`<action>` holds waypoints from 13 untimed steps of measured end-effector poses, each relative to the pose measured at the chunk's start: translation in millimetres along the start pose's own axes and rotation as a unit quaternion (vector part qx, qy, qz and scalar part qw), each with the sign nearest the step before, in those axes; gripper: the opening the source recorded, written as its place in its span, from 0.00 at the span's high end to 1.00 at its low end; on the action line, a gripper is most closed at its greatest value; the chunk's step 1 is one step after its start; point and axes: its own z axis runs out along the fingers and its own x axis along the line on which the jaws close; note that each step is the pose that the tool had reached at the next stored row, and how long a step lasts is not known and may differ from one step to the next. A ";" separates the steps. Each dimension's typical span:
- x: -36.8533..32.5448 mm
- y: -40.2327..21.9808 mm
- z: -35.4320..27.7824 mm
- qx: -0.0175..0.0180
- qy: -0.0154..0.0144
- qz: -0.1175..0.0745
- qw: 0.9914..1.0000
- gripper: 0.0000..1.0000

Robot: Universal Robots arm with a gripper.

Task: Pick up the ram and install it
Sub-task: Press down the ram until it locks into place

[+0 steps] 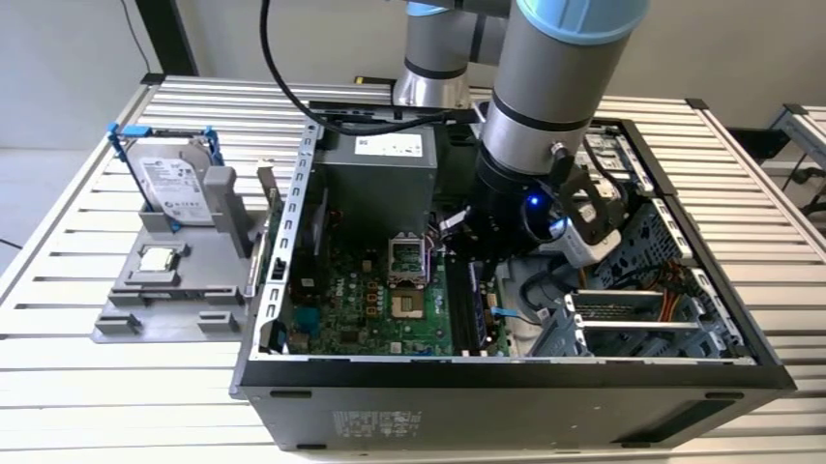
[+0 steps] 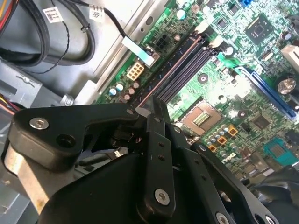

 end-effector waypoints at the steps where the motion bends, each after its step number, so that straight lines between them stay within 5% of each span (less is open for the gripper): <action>1: -0.4 0.0 0.0 -0.001 0.000 -0.005 1.000 1.00; 5: -1.3 -0.1 0.2 -0.007 -0.001 -0.025 1.000 1.00; 8: -1.4 -0.1 0.3 -0.007 -0.001 -0.041 0.999 1.00; 13: -1.5 -0.1 0.3 -0.008 0.000 -0.082 0.997 1.00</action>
